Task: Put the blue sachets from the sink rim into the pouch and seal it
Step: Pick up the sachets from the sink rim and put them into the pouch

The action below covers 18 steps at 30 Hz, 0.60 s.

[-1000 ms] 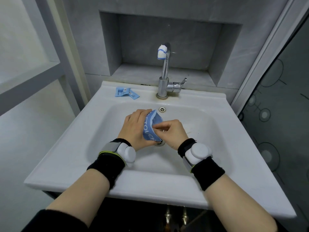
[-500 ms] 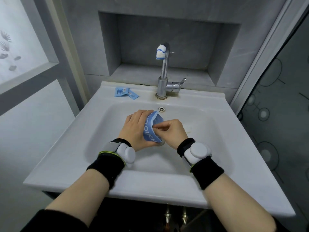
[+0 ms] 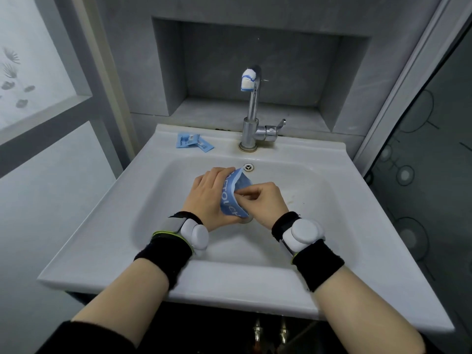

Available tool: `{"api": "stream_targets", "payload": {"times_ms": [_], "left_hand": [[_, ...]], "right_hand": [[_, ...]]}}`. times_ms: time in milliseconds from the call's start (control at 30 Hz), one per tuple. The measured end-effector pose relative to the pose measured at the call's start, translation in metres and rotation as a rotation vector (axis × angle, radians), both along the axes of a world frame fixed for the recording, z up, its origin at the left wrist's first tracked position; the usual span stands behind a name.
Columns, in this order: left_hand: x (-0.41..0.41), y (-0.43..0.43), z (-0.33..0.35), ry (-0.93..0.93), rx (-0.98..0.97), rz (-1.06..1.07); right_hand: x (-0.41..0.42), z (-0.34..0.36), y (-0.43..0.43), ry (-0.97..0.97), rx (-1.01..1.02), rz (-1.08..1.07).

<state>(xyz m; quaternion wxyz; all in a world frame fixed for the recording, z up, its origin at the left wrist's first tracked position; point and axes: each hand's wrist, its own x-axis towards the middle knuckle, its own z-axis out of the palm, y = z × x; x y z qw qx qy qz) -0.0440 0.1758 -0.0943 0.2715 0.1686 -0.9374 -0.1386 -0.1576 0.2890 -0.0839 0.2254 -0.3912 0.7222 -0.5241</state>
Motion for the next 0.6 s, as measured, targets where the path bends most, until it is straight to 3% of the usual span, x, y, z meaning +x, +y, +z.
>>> {"api": "stream_targets", "payload": {"times_ms": [600], "left_hand": [[-0.0027, -0.0046, -0.0072, 0.011, -0.029, -0.041]], "right_hand": [[-0.0006, -0.0034, -0.0007, 0.026, 0.017, 0.022]]}}
